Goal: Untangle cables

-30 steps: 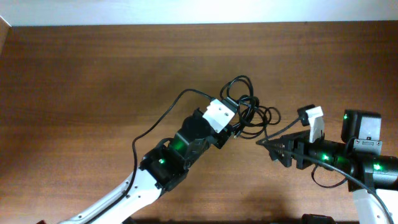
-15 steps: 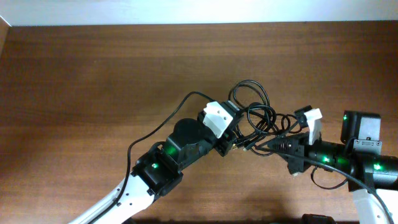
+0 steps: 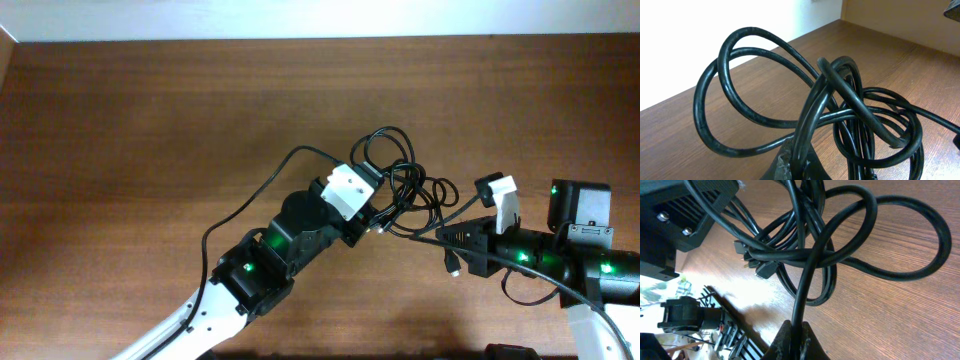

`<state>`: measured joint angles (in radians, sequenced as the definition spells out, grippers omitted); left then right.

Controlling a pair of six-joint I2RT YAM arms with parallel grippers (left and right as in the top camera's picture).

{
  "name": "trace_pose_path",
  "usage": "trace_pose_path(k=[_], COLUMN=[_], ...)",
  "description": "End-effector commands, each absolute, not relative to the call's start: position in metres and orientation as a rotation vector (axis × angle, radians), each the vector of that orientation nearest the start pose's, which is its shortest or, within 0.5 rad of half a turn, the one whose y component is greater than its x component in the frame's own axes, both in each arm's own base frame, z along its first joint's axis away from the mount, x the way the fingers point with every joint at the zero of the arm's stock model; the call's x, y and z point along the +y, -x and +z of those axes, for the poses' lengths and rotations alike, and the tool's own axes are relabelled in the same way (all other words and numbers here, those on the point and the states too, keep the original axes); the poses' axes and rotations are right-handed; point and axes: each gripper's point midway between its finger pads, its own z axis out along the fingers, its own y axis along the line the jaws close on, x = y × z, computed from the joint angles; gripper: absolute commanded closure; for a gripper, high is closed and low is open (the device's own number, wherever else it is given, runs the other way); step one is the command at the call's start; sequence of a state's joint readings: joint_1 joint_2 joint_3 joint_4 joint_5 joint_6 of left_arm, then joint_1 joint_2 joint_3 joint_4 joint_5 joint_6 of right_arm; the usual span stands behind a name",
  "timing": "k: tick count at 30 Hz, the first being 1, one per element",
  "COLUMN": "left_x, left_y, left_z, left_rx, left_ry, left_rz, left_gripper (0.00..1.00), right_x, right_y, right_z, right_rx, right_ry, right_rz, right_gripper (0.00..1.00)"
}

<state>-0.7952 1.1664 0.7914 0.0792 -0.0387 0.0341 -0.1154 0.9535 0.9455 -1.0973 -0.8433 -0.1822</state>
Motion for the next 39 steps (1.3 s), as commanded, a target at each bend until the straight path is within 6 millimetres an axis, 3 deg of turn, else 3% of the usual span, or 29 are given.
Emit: trace_pose_path(k=[1,5,8,10,14,19,25,28,31,32,33,34,36,39], left_x=[-0.261,-0.221,-0.216,-0.204,-0.2,-0.194,-0.188,-0.188,-0.192,-0.202,-0.21,-0.233,-0.269,-0.285], left_y=[-0.295,-0.305,-0.301,-0.302,-0.299,-0.301,-0.296,-0.295,-0.296,-0.296,-0.297,-0.293,-0.283,-0.282], left_z=[0.257,0.228,0.216,0.211,0.203,0.205,0.194,0.193,0.195,0.199,0.205,0.218,0.246,0.282], left_rx=[1.766,1.931,1.976,2.011,2.042,2.036,2.082,2.085,2.079,2.058,2.035,1.954,1.778,1.626], left_ry=[-0.658,-0.484,-0.501,-0.435,-0.451,-0.428,-0.455,-0.458,-0.461,-0.473,-0.48,-0.603,-0.773,-0.753], left_rz=[-0.37,-0.185,-0.154,-0.11,-0.083,-0.05,-0.012,-0.013,-0.034,-0.098,-0.147,-0.245,-0.414,-0.515], left_gripper=[1.0,1.0,1.0,1.0,1.0,1.0,1.0,1.0,1.0,1.0,1.0,1.0,1.0,1.0], right_x=[0.119,0.128,0.129,0.129,0.119,0.088,0.079,0.045,0.042,0.052,0.058,0.066,0.073,0.086], right_y=[-0.207,-0.206,-0.207,-0.207,-0.219,-0.241,-0.268,-0.283,-0.28,-0.272,-0.266,-0.254,-0.241,-0.223], right_z=[0.248,0.292,0.323,0.332,0.342,0.327,0.359,0.348,0.342,0.336,0.332,0.321,0.309,0.295], right_rx=[2.27,2.131,2.057,2.035,2.018,2.146,2.019,2.069,2.098,2.12,2.135,2.169,2.231,2.285], right_ry=[0.39,0.471,0.516,0.53,0.533,0.343,0.218,-0.003,-0.01,0.094,0.17,0.283,0.316,0.419], right_rz=[1.106,1.162,1.129,1.112,0.972,0.732,0.701,0.516,0.497,0.519,0.531,0.542,0.606,0.698], right_gripper=[0.96,0.96,0.96,0.96,0.96,0.96,0.96,0.96,0.96,0.82,0.53,0.25,0.16,0.13])
